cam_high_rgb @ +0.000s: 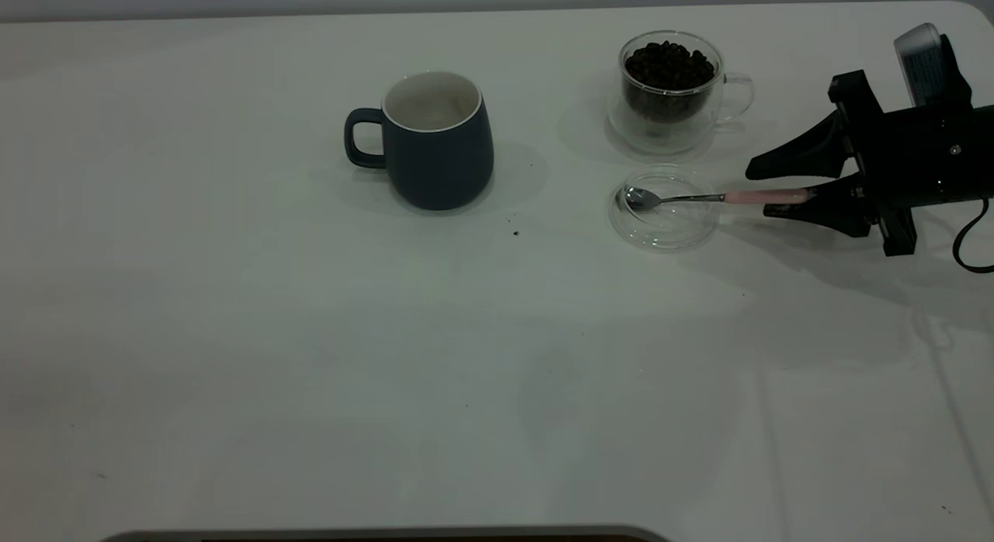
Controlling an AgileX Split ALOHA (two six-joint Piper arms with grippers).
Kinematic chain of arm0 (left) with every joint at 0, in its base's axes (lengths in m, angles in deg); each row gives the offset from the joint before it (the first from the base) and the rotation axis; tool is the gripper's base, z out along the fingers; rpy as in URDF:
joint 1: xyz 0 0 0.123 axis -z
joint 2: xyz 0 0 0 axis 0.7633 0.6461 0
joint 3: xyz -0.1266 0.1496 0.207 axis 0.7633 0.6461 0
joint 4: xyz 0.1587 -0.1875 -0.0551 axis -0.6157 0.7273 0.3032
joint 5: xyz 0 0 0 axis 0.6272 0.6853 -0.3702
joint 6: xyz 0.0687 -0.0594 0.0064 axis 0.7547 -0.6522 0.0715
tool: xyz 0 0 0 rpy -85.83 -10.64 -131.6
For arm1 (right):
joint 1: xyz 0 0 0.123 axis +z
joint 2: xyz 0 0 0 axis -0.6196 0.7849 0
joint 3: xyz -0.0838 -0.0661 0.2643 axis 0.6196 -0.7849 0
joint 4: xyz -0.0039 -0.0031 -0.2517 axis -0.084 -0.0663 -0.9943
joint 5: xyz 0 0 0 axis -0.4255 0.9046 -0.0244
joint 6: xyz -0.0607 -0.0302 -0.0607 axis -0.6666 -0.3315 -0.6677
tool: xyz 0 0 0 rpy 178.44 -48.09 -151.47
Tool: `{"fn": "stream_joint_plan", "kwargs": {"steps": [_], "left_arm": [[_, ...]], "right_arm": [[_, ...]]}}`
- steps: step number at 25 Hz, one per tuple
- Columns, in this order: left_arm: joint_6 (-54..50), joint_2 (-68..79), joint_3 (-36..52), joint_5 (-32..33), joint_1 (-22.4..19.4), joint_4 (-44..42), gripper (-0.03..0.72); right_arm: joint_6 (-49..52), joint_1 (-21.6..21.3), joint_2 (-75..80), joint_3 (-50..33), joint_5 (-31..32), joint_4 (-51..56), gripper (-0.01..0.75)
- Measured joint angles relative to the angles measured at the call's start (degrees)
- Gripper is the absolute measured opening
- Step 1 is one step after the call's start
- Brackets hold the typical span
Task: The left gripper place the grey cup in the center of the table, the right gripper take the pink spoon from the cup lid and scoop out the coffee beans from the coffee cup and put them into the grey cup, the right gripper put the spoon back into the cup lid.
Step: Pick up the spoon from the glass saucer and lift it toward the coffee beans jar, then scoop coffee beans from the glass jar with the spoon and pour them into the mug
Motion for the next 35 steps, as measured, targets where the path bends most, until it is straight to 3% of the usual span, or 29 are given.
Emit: {"fn": "stream_joint_plan", "kwargs": {"steps": [8,13,27,35], "left_arm": [[0.1,0.0,0.0,0.0,0.0,0.0,0.565],[0.1,0.0,0.0,0.0,0.0,0.0,0.565],[0.1,0.0,0.0,0.0,0.0,0.0,0.565],[0.1,0.0,0.0,0.0,0.0,-0.1,0.565]], "right_arm": [[-1.1,0.0,0.0,0.0,0.1,-0.4,0.174],[-1.1,-0.6,0.0,0.0,1.9,-3.8,0.113],[-0.6,-3.6,-12.1,0.0,1.8,-14.3,0.111],[-3.9,-3.6,-18.1,1.4,0.0,-8.8,0.111]]}}
